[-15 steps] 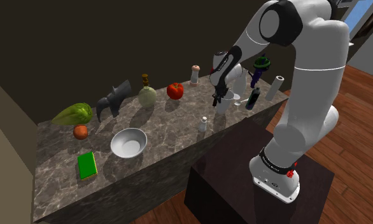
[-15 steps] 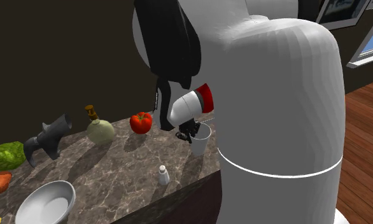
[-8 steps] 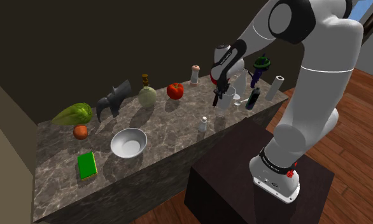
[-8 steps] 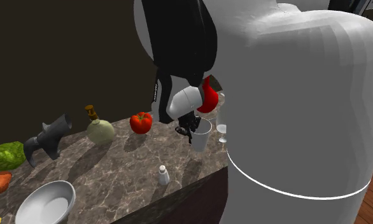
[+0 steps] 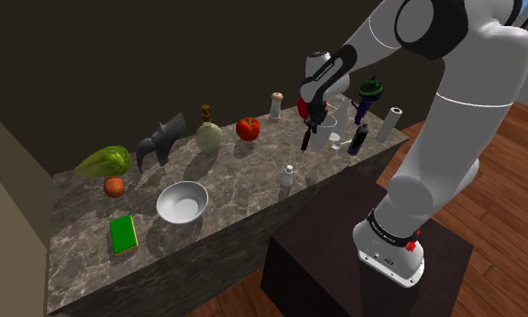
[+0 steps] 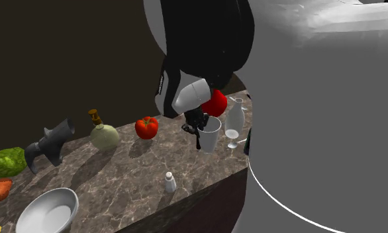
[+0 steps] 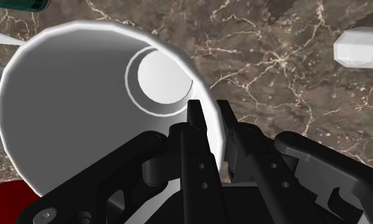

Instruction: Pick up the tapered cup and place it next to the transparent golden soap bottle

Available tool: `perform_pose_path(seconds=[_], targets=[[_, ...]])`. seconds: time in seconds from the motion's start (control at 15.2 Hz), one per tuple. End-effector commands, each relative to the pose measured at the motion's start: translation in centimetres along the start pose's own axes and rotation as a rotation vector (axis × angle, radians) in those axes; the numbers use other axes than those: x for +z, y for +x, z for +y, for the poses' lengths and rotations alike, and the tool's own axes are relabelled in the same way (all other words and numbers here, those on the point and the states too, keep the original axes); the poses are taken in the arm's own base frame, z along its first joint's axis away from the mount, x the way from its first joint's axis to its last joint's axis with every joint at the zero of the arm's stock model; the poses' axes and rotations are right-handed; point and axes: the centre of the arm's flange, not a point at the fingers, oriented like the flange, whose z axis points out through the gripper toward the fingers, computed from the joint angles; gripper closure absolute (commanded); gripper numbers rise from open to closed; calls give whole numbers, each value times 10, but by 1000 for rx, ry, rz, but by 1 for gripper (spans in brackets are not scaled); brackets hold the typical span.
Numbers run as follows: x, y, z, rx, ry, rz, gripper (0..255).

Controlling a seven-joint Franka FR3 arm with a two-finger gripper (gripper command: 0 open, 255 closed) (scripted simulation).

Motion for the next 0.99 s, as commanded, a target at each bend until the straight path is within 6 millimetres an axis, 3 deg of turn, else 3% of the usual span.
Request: perform_pose_path(seconds=[0.0, 0.92], targets=[[-11, -2, 2, 0, 0, 0, 255], [-83, -12, 14, 0, 0, 0, 255]])
